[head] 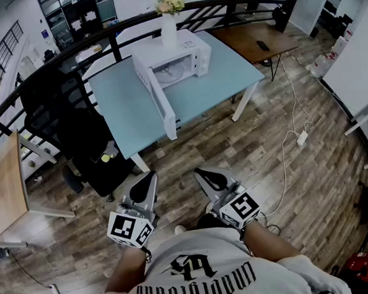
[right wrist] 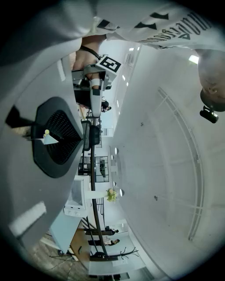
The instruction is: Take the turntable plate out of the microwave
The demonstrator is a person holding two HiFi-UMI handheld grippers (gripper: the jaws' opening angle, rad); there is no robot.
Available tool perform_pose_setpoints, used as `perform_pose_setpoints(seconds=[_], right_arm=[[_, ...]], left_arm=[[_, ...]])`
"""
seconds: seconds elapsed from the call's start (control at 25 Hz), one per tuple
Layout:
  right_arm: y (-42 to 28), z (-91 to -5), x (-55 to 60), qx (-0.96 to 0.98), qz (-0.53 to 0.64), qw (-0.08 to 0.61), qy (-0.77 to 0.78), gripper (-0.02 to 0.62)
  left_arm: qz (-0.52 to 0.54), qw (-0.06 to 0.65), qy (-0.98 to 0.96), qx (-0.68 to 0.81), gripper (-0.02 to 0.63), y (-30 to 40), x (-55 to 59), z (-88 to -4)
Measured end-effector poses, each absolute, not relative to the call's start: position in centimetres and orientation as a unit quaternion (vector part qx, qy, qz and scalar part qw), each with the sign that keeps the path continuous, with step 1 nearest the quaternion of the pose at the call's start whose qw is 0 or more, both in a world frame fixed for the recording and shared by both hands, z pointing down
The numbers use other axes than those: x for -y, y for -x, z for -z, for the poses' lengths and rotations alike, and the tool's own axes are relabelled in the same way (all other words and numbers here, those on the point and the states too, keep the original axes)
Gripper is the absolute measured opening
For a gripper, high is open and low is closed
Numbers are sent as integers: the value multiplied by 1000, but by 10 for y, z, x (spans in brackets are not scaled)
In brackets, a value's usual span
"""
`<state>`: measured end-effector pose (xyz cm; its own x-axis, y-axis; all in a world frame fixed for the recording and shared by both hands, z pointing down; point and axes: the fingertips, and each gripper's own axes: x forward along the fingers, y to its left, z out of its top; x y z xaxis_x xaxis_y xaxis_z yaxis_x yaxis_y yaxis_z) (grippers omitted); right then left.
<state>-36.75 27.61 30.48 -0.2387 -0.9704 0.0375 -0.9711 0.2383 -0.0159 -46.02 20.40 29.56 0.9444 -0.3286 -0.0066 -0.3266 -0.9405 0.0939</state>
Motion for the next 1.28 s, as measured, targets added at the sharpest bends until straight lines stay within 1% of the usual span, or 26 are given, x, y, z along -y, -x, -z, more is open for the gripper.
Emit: perform_pose_setpoints(seconds=[0.24, 0.44, 0.68, 0.84, 1.28], right_arm=[[333, -307, -268, 796, -19, 1, -605, 2], [284, -311, -262, 796, -18, -1, -604, 2], [210, -312, -262, 797, -26, 28, -603, 2], [173, -309, -261, 802, -28, 39, -595, 2], [108, -335, -224, 803, -36, 32, -595, 2]], left_arm=[[6, 48, -986, 162, 49, 418, -196, -301], [-1, 51, -988, 149, 49, 358, -187, -306], [0, 49, -988, 147, 49, 280, -176, -307], [4, 45, -987, 155, 49, 239, -171, -309], [0, 57, -987, 152, 49, 161, -134, -320]])
